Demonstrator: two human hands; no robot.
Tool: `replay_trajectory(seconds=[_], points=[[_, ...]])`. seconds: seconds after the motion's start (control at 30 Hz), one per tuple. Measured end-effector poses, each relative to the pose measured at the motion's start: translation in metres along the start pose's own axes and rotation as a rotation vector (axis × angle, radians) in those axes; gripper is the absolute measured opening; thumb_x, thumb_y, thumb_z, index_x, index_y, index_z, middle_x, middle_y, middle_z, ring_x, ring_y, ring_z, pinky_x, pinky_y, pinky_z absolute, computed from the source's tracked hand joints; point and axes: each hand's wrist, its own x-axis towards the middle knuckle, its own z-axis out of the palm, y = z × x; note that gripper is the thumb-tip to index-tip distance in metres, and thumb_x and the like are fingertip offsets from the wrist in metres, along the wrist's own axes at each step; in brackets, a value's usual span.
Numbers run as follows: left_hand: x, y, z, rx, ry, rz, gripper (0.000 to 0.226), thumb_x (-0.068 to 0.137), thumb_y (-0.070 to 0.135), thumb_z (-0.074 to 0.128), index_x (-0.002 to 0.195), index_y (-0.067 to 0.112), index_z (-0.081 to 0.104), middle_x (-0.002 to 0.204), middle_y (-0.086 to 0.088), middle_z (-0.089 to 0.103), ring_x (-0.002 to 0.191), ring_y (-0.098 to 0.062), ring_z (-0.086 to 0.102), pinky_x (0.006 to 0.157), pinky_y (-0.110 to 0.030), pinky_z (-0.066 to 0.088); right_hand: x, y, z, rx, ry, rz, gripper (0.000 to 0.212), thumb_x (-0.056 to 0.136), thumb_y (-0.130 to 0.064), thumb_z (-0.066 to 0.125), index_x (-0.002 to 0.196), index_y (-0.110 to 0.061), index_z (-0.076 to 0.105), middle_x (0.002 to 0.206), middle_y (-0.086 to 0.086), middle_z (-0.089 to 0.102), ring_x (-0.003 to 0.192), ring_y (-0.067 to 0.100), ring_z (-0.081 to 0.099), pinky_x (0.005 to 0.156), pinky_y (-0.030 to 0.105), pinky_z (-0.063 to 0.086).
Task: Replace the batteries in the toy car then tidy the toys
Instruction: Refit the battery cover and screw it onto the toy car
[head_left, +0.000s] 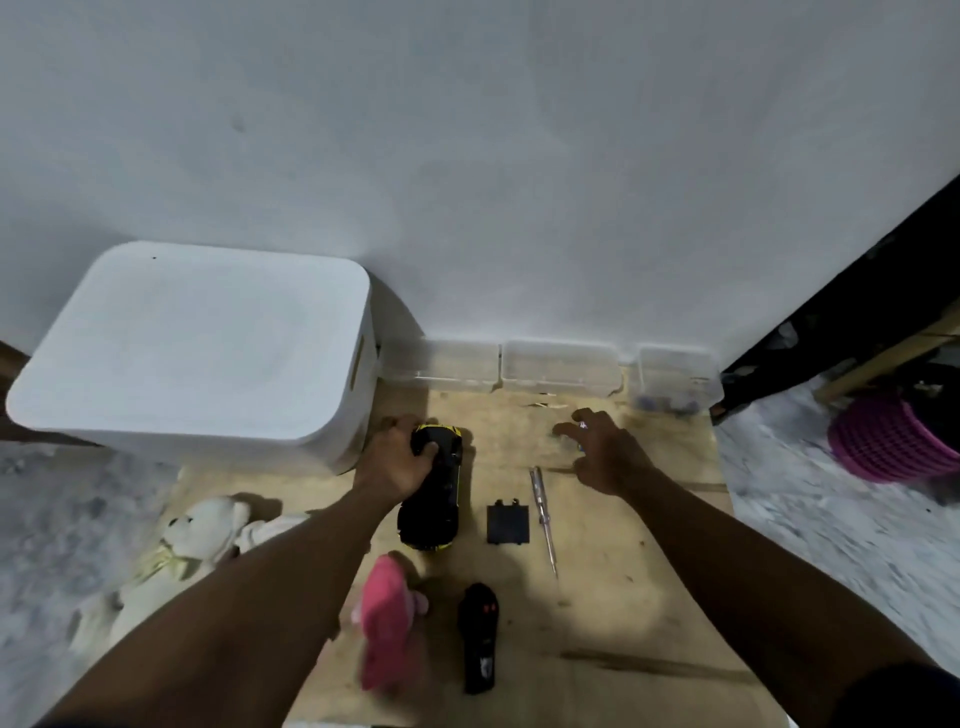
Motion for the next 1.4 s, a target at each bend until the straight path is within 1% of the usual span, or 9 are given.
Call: replay_trajectory(seconds=[0.1, 0.2, 0.27, 0.33, 0.47, 0.8, 1.0, 1.17, 1.4], points=[[-0.002, -0.009, 0.003, -0.135, -0.030, -0.083, 0.041, 0.089, 0.039, 0.064, 0.127, 0.024, 0.058, 0.110, -0.005, 0.069, 0.106, -0.029, 0.064, 0.089, -0.033, 0.050, 0.004, -0.004, 0.002, 0.053, 0.052, 0.009, 0.055, 0.074, 0.000, 0.067, 0.127, -0.014, 0.063, 0.125, 0.014, 0.055, 0.112, 0.035, 0.051, 0.075, 0.032, 0.049], [-0.002, -0.012, 0.006, -0.264, -0.058, -0.166, 0.042, 0.090, 0.042, 0.063, 0.127, 0.022, 0.061, 0.109, -0.005, 0.072, 0.105, -0.030, 0.065, 0.088, -0.038, 0.053, 0.006, -0.008, 0.001, 0.040, 0.064, 0.043, 0.048, 0.074, -0.001, 0.069, 0.121, -0.010, 0.063, 0.117, 0.014, 0.056, 0.104, 0.034, 0.051, 0.069, 0.031, 0.044], [-0.002, -0.011, 0.009, -0.363, -0.101, -0.235, 0.043, 0.093, 0.041, 0.061, 0.130, 0.019, 0.061, 0.116, -0.009, 0.068, 0.107, -0.032, 0.063, 0.089, -0.042, 0.055, 0.007, -0.010, 0.000, 0.044, 0.083, 0.076, 0.044, 0.077, -0.005, 0.070, 0.120, -0.010, 0.062, 0.117, 0.013, 0.056, 0.104, 0.033, 0.051, 0.069, 0.030, 0.042], [-0.002, -0.011, 0.011, -0.446, -0.132, -0.290, 0.045, 0.095, 0.040, 0.059, 0.133, 0.018, 0.058, 0.125, -0.010, 0.064, 0.112, -0.033, 0.061, 0.089, -0.045, 0.055, 0.005, -0.010, 0.002, 0.043, 0.105, 0.092, 0.042, 0.079, -0.006, 0.068, 0.121, -0.010, 0.061, 0.118, 0.014, 0.057, 0.104, 0.033, 0.052, 0.069, 0.035, 0.049], [-0.002, -0.010, 0.013, -0.494, -0.145, -0.304, 0.045, 0.098, 0.038, 0.055, 0.136, 0.015, 0.054, 0.130, -0.010, 0.060, 0.116, -0.032, 0.058, 0.095, -0.040, 0.051, 0.000, -0.014, 0.012, 0.016, 0.167, 0.135, 0.041, 0.086, 0.004, 0.057, 0.124, -0.012, 0.058, 0.121, 0.013, 0.054, 0.107, 0.030, 0.052, 0.070, 0.039, 0.057], [-0.002, -0.011, 0.010, -0.525, -0.139, -0.270, 0.047, 0.095, 0.046, 0.056, 0.134, 0.021, 0.052, 0.128, -0.008, 0.061, 0.115, -0.034, 0.059, 0.096, -0.051, 0.051, -0.006, -0.019, 0.024, -0.012, 0.189, 0.195, 0.044, 0.086, -0.006, 0.065, 0.127, -0.013, 0.050, 0.124, 0.013, 0.046, 0.108, 0.030, 0.047, 0.068, 0.038, 0.056], [0.002, -0.006, 0.004, -0.628, -0.119, -0.262, 0.034, 0.097, 0.040, 0.056, 0.123, 0.018, 0.057, 0.110, -0.003, 0.063, 0.110, -0.030, 0.061, 0.099, -0.047, 0.049, -0.002, -0.010, 0.021, 0.084, 0.209, 0.247, 0.050, 0.084, 0.002, 0.068, 0.130, -0.011, 0.055, 0.127, 0.016, 0.049, 0.110, 0.033, 0.052, 0.082, 0.040, 0.055], [0.003, -0.003, -0.002, -0.647, -0.124, -0.264, 0.037, 0.096, 0.042, 0.056, 0.126, 0.019, 0.054, 0.113, -0.002, 0.063, 0.110, -0.029, 0.061, 0.099, -0.048, 0.050, -0.010, -0.014, 0.027, 0.054, 0.275, 0.196, 0.033, 0.086, -0.005, 0.070, 0.117, -0.007, 0.061, 0.119, 0.018, 0.056, 0.104, 0.033, 0.054, 0.069, 0.039, 0.055], [0.004, -0.010, 0.000, -0.594, -0.119, -0.263, 0.040, 0.095, 0.047, 0.054, 0.125, 0.021, 0.052, 0.117, -0.006, 0.066, 0.107, -0.031, 0.063, 0.092, -0.053, 0.053, -0.007, -0.019, 0.036, 0.034, 0.340, 0.238, 0.019, 0.100, -0.023, 0.053, 0.110, -0.009, 0.058, 0.108, 0.012, 0.056, 0.084, 0.024, 0.056, 0.057, 0.035, 0.049]])
